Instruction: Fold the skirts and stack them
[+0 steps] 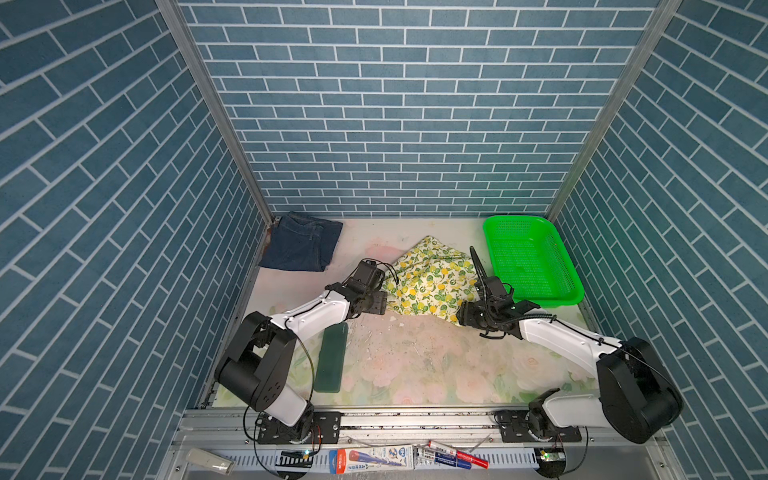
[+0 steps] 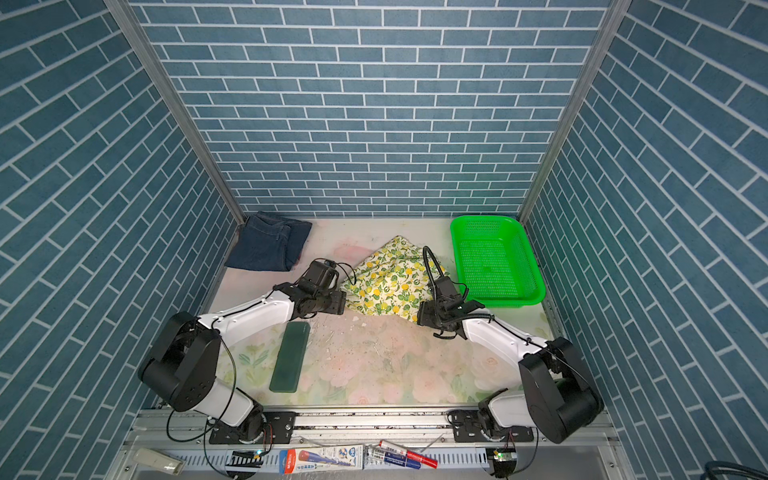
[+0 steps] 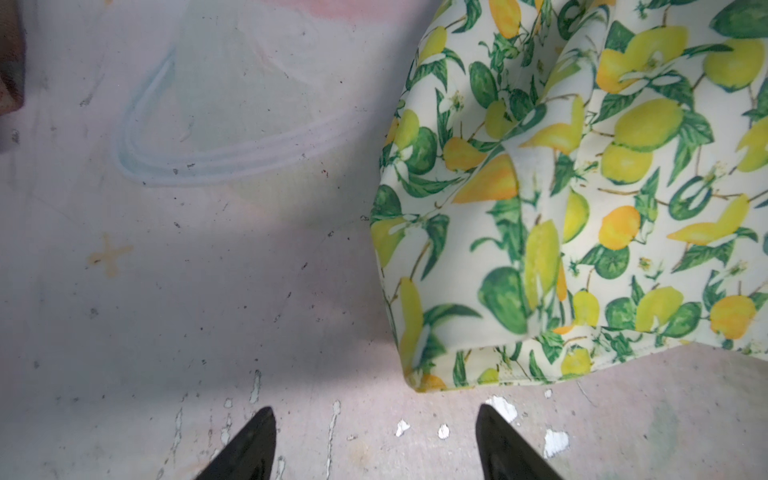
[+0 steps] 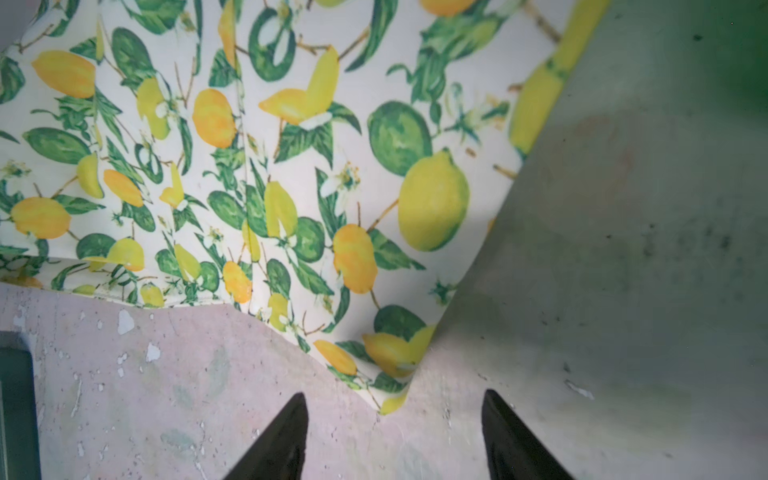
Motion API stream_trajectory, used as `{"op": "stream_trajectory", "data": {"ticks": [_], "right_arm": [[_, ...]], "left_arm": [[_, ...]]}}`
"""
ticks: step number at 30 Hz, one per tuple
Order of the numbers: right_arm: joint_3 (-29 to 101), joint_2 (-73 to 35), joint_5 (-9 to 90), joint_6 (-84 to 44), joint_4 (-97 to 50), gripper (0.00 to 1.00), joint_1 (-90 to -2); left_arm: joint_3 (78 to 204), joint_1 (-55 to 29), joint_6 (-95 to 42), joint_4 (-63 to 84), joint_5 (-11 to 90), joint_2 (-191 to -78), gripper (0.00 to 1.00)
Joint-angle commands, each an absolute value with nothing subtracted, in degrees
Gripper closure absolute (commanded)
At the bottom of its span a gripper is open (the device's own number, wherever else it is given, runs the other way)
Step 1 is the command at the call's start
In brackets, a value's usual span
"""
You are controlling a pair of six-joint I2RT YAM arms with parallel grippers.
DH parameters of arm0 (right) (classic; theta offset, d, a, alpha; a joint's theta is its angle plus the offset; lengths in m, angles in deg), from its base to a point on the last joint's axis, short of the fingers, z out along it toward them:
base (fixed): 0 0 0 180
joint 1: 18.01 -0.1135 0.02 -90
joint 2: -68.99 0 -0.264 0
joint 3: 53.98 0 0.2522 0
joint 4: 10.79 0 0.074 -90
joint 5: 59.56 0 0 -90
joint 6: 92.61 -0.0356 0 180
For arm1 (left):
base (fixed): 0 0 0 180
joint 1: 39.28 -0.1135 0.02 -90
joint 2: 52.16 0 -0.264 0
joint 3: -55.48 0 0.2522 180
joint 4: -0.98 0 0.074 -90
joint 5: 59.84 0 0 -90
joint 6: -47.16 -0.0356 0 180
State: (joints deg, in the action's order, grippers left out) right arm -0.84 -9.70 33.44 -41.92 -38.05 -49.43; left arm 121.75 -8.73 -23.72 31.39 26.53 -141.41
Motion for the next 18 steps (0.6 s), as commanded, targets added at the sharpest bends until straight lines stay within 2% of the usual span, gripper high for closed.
{"op": "stream_trajectory", "data": {"ticks": [1,5,6,9,10,13,15,18], "right_arm": [[-3.44,-12.09,34.52,-46.54,-30.63,0.37,-49.95],[-5.3,-14.37,34.78,-47.96,-22.14,0.44,-50.53],[-5.12,-14.95,34.83,-48.17,-20.97,0.5,-50.53],[-3.07,-14.78,33.9,-47.66,-21.76,0.91,-50.57],[-2.46,-13.83,33.19,-47.45,-22.63,0.99,-50.54],[-0.2,-8.68,29.51,-46.45,-27.33,1.0,-50.53],[2.4,-5.29,26.81,-45.19,-32.4,1.0,-50.49],[6.22,-2.04,23.99,-43.34,-37.87,1.0,-50.33]], "left_arm": [[121.02,-8.84,-22.39,29.89,27.45,-141.41,0.23],[121.01,-8.78,-21.79,28.84,27.93,-142.84,0.23],[121.05,-8.76,-21.62,28.57,28.04,-143.3,0.23],[121.01,-8.74,-21.48,27.76,28.19,-144.39,0.24],[121.14,-8.74,-21.48,27.67,28.11,-144.73,0.24],[121.36,-8.75,-21.57,27.61,27.9,-145.64,0.32],[121.4,-8.76,-21.67,27.57,27.62,-145.95,0.43],[121.05,-8.75,-21.5,27.2,27.53,-146.18,0.46]]}}
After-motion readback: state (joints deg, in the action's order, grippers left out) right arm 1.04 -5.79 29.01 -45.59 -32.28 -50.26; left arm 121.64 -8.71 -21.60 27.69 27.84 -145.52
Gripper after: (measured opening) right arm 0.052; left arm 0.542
